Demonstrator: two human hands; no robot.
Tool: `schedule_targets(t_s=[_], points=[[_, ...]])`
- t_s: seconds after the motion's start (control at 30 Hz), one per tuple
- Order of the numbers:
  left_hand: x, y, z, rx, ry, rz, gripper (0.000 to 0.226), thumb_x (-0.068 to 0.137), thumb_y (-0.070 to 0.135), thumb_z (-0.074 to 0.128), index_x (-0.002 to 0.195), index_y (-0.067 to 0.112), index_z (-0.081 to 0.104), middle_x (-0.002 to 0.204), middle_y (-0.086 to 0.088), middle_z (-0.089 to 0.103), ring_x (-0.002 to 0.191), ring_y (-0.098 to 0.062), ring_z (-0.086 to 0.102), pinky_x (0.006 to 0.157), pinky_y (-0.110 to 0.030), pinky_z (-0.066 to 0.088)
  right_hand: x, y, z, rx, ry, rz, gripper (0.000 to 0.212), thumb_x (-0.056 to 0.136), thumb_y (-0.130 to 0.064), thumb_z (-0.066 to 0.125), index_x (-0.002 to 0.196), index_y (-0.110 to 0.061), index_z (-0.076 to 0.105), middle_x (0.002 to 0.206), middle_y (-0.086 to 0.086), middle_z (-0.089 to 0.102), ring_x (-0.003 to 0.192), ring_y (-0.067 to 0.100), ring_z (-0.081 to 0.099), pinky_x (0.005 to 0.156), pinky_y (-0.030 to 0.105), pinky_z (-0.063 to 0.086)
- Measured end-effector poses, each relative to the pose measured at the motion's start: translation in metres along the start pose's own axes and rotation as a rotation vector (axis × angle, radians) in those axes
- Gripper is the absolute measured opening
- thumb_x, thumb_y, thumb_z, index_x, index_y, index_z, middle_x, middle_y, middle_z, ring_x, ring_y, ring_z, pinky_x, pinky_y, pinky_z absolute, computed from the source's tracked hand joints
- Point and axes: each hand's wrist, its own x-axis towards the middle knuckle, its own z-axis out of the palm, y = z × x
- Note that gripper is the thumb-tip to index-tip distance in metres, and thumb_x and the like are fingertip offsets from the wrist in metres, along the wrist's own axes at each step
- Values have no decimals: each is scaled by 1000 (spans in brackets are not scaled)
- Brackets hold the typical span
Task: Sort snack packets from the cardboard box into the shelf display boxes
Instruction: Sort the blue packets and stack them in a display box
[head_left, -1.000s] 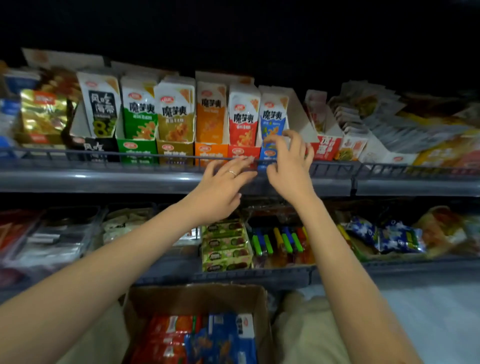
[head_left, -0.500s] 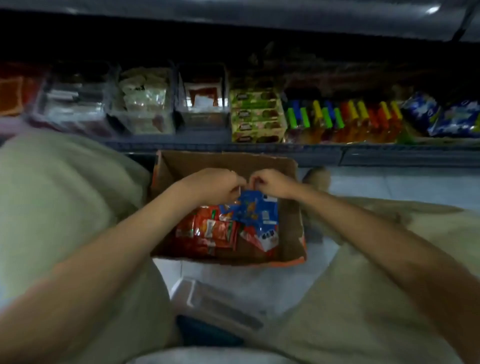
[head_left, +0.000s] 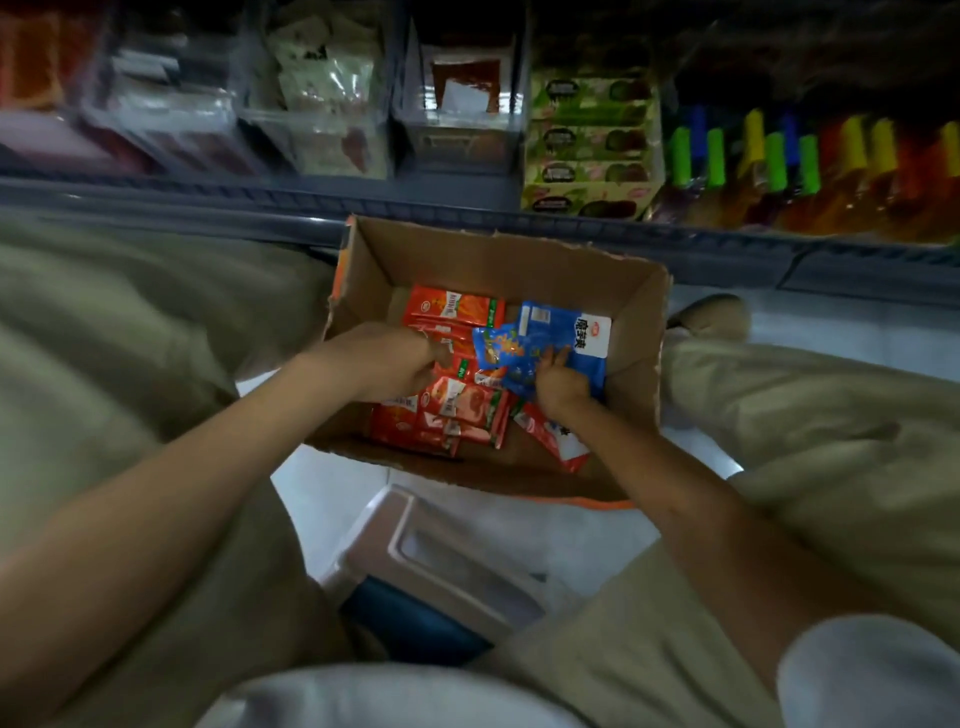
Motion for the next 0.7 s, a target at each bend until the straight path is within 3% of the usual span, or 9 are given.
schedule_targets(t_s=[0.13,0.27,0.37,0.47,0.6,0.7], points=[[1,-1,3,-15,-17,-3,39,101,30,40,141,29,41,144,-2,45,126,-23,48,102,-32,42,7,4,7,-159,114,-127,52,98,-6,34,143,11,14,143,32,34,115,34,56,81,36,48],[5,1,0,-3,-25,-4,41,101,30,41,141,28,41,142,-3,48,123,-23,49,100,-34,45,3,3,13,-268,209,-215,47,96,-1,35,139,15,23,131,27,50,113,33,56,87,37,45],[6,3,-2,-9,-28,-6,42,100,31,43,142,28,39,142,-2,47,122,-22,50,98,-35,46,-6,0,6,-354,224,-349,33,94,2,37,124,3,49,119,16,60,105,29,60,85,34,46],[5,7,-5,-32,-17,-15,43,100,31,43,143,27,38,142,-2,47,122,-22,50,97,-36,47,-7,-5,-1,-322,193,-380,27,92,-1,42,111,-9,60,112,9,65,103,27,62,83,34,47],[4,7,-1,-90,-24,-34,42,100,31,44,141,29,40,142,-1,46,122,-21,50,97,-36,48,-10,-9,1,-295,151,-376,28,93,-1,42,113,-9,59,116,9,63,106,27,61,80,34,48],[6,5,4,-197,-8,-70,37,99,30,45,136,28,46,138,0,49,119,-20,52,95,-35,49,-7,-8,-1,-9,78,-317,27,93,-4,48,114,-14,62,114,8,63,104,28,61,79,36,49]])
